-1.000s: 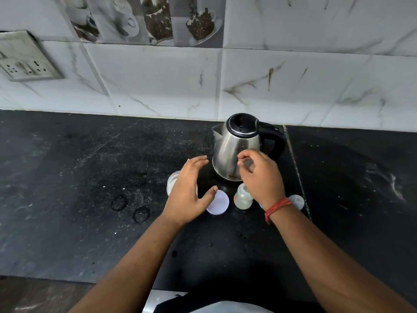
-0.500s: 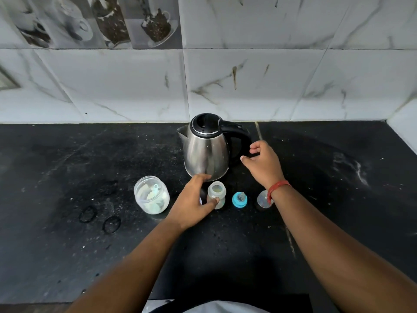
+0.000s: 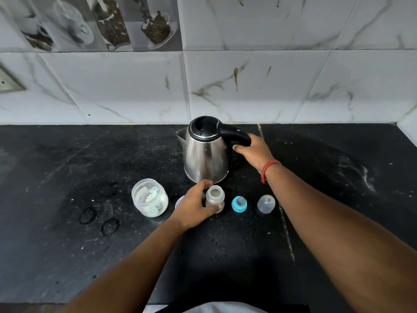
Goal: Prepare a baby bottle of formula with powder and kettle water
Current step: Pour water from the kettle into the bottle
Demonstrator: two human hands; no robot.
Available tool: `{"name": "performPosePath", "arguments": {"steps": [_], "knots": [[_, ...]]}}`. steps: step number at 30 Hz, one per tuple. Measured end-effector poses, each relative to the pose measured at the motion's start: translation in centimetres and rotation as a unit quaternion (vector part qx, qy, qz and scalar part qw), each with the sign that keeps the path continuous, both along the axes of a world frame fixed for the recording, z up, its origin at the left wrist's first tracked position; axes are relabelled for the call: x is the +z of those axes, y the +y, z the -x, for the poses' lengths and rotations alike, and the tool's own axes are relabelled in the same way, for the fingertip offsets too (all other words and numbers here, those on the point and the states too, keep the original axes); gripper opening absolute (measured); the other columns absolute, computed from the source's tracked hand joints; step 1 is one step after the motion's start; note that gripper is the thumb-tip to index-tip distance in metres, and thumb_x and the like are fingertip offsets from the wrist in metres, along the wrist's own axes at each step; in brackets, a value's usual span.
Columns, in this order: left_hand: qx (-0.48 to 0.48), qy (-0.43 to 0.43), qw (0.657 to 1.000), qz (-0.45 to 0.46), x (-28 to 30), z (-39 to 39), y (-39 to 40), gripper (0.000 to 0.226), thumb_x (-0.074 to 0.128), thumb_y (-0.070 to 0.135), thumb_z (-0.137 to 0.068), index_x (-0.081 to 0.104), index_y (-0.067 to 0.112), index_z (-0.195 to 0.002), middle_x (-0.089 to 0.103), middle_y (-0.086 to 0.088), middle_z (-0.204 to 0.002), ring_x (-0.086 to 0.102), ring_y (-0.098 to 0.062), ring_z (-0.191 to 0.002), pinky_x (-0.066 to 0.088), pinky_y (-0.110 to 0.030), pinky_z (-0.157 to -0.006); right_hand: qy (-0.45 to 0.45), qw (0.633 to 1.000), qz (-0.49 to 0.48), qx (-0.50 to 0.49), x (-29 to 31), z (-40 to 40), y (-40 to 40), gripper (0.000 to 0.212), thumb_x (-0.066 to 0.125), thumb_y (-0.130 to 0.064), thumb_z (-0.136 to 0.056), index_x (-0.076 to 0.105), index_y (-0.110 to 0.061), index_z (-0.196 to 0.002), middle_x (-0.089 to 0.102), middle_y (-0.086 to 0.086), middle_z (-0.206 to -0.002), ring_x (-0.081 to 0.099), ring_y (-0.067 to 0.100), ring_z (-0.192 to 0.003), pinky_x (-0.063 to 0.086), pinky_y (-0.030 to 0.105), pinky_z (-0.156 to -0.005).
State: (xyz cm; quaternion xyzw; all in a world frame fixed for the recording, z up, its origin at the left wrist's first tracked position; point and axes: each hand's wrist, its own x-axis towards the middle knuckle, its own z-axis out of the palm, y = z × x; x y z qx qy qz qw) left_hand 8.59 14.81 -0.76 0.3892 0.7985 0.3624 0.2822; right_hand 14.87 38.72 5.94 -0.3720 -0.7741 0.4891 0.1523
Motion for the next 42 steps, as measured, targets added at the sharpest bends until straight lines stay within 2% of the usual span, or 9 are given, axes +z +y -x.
{"name": "performPosePath", "arguments": {"steps": [2, 4, 8, 13, 19, 24, 31, 37, 42], "knots": [[-0.008, 0.006, 1.0, 0.003, 0.0, -0.1, 0.1, 0.055, 0.082, 0.034, -0.082, 0.053, 0.031, -0.129, 0.063, 0.018, -0.118, 0.058, 0.008, -0.106, 0.039, -0.005, -0.085, 0.019, 1.0, 0.02, -0.002, -0.2, 0.1, -0.1, 0.021, 0.072, -0.017, -0.087, 0.071, -0.025, -0.106, 0.074, -0.003, -0.1, 0.068, 0.016, -0.1, 0.052, 0.04, -0.097], [-0.013, 0.023, 1.0, 0.002, -0.1, -0.2, 0.2, 0.052, 0.081, 0.034, -0.083, 0.054, 0.033, -0.127, 0.064, 0.019, -0.115, 0.058, 0.006, -0.104, 0.037, -0.002, -0.082, 0.032, 0.999, 0.036, -0.005, -0.4, 0.3, -0.2, 0.017, 0.071, -0.013, -0.086, 0.072, -0.026, -0.096, 0.074, -0.003, -0.091, 0.068, 0.017, -0.095, 0.053, 0.039, -0.093], [-0.019, 0.015, 1.0, -0.009, -0.7, -0.4, 0.6, 0.048, 0.08, 0.034, -0.083, 0.056, 0.032, -0.124, 0.065, 0.016, -0.113, 0.06, -0.002, -0.108, 0.047, -0.021, -0.092, 0.055, 0.997, 0.057, -0.017, -0.4, 0.3, -0.4, 0.018, 0.068, -0.008, -0.087, 0.07, -0.026, -0.087, 0.07, 0.001, -0.078, 0.066, 0.017, -0.078, 0.053, 0.037, -0.084], [0.001, 0.012, 1.0, -0.023, -0.1, -0.4, 0.5, 0.042, 0.081, 0.029, -0.085, 0.056, 0.036, -0.118, 0.066, 0.019, -0.107, 0.058, 0.01, -0.101, 0.039, -0.005, -0.08, 0.089, 0.992, 0.078, -0.036, -0.6, 0.4, -0.8, 0.022, 0.068, -0.003, -0.085, 0.071, -0.024, -0.087, 0.067, 0.0, -0.073, 0.06, 0.014, -0.069, 0.052, 0.031, -0.073], [0.028, -0.015, 0.997, -0.075, 0.8, 0.5, 0.1, 0.043, 0.079, 0.032, -0.083, 0.056, 0.045, -0.117, 0.066, 0.023, -0.108, 0.061, 0.004, -0.094, 0.046, -0.021, -0.079, 0.141, 0.978, 0.11, -0.105, -0.9, 0.9, -2.1, 0.028, 0.064, 0.005, -0.082, 0.066, -0.023, -0.078, 0.058, -0.013, -0.05, 0.053, 0.003, -0.051, 0.044, 0.02, -0.057], [0.071, -0.009, 0.987, -0.147, 1.5, 1.5, -0.8, 0.049, 0.082, 0.026, -0.083, 0.059, 0.034, -0.126, 0.065, 0.016, -0.119, 0.062, -0.006, -0.115, 0.051, -0.036, -0.101, 0.182, 0.963, 0.115, -0.16, -0.7, 0.5, -3.1, 0.029, 0.064, 0.006, -0.079, 0.068, -0.023, -0.076, 0.06, -0.016, -0.052, 0.054, 0.0, -0.052, 0.044, 0.019, -0.056], [0.151, -0.007, 0.96, -0.236, 4.6, 2.9, -1.8, 0.051, 0.08, 0.039, -0.08, 0.057, 0.044, -0.126, 0.061, 0.01, -0.127, 0.06, -0.012, -0.123, 0.053, -0.044, -0.103, 0.236, 0.948, 0.093, -0.191, 2.5, -2.0, -3.6, 0.031, 0.063, 0.011, -0.077, 0.069, -0.019, -0.076, 0.058, -0.016, -0.049, 0.049, -0.001, -0.046, 0.043, 0.018, -0.052], [0.195, 0.024, 0.947, -0.254, 6.8, 4.3, -2.1, 0.054, 0.084, 0.026, -0.084, 0.053, 0.056, -0.117, 0.059, 0.011, -0.125, 0.06, -0.006, -0.118, 0.051, -0.039, -0.106, 0.269, 0.944, 0.058, -0.18, 5.8, -4.5, -4.2, 0.033, 0.062, 0.013, -0.074, 0.067, -0.02, -0.071, 0.058, -0.015, -0.05, 0.052, 0.001, -0.049, 0.043, 0.019, -0.052], [0.194, 0.055, 0.952, -0.232, 6.9, 4.9, -2.5, 0.053, 0.083, 0.022, -0.085, 0.054, 0.04, -0.126, 0.057, 0.008, -0.125, 0.056, -0.012, -0.121, 0.048, -0.045, -0.107, 0.261, 0.947, 0.039, -0.184, 7.4, -6.0, -5.2, 0.028, 0.064, 0.0, -0.064, 0.072, -0.027, -0.064, 0.059, -0.013, -0.052, 0.053, 0.009, -0.054, 0.044, 0.027, -0.06]]}}
